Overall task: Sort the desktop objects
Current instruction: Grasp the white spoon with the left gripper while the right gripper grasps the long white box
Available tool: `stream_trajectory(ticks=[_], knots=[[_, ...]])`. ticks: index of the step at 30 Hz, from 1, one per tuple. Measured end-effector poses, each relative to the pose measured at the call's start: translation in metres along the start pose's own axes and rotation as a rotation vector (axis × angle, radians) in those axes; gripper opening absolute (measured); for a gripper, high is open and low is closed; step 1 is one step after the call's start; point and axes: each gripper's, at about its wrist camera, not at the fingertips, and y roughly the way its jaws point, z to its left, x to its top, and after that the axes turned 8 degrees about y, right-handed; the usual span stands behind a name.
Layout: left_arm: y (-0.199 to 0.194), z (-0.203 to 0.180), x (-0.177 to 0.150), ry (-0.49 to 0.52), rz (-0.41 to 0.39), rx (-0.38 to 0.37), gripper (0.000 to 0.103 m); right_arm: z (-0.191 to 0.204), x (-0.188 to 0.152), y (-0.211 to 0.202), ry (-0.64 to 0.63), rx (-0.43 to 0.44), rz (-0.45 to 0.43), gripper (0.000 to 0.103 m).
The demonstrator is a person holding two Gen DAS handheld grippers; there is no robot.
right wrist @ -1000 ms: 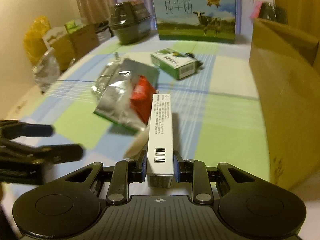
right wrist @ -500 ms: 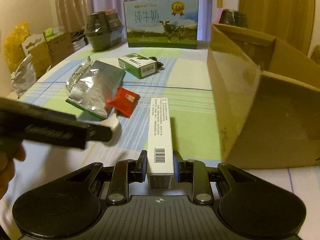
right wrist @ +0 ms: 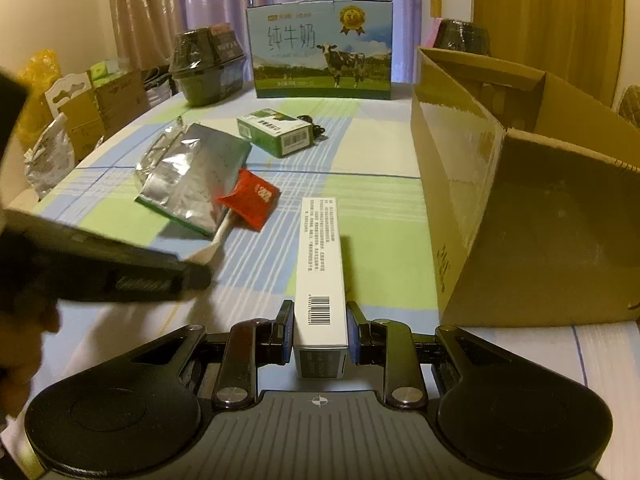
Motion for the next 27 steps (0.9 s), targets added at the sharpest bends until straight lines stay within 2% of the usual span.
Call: stream_trajectory(ticks=[9,10,12,13,17,27], knots=[[-0.054,-0.003,-0.053,0.087,0.03,0.008,0.023,0.007,-0.024,-0.029,0.001,0.002,0.021,0.023],[-0.058,-0.003,-0.057,0.083,0.028,0.002,0.024,0.007,-0.027,-0.032,0.006,0.001,0.023,0.023],[-0.064,0.0,-0.062,0.061,0.022,-0.016,0.036,0.008,-0.03,-0.036,0.016,-0.003,0.022,0.023],[-0.067,0.002,-0.065,0.042,0.016,-0.021,0.04,0.008,-0.032,-0.038,0.022,-0.005,0.021,0.023],[-0.067,0.007,-0.065,-0.023,0.004,-0.04,0.04,0.01,-0.034,-0.042,0.025,-0.016,0.012,0.023],[-0.053,-0.001,-0.058,-0.033,-0.009,-0.028,0.039,0.012,-0.033,-0.038,-0.004,-0.035,0.004,0.026]])
